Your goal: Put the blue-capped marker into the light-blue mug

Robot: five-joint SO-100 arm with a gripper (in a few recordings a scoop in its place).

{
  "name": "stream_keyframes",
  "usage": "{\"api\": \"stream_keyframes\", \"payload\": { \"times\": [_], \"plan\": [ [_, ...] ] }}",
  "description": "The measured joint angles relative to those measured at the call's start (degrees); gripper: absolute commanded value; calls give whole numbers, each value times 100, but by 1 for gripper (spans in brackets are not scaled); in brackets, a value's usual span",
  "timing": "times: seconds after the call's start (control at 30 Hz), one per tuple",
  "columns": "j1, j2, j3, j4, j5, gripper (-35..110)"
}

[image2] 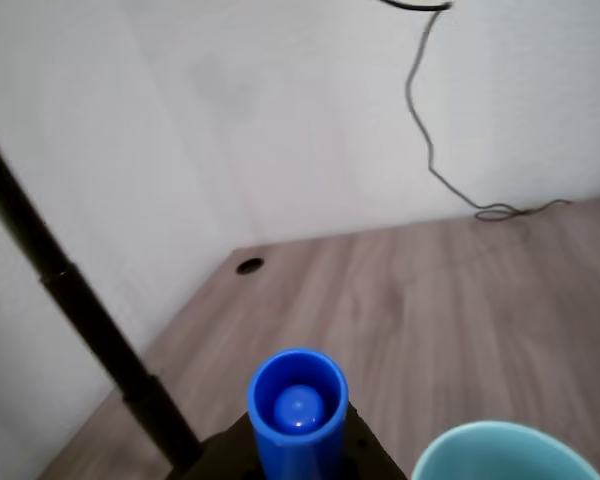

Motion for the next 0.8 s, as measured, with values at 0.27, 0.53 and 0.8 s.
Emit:
{"api": "stream_keyframes", "payload": {
  "times": [0.27,0.53,0.8],
  "plan": [
    [501,-721,-211,-316,-483,0],
    [870,-1292,-202,-905,-1020,0],
    [1020,-1521,132,-1573,-1099,0]
  ]
}}
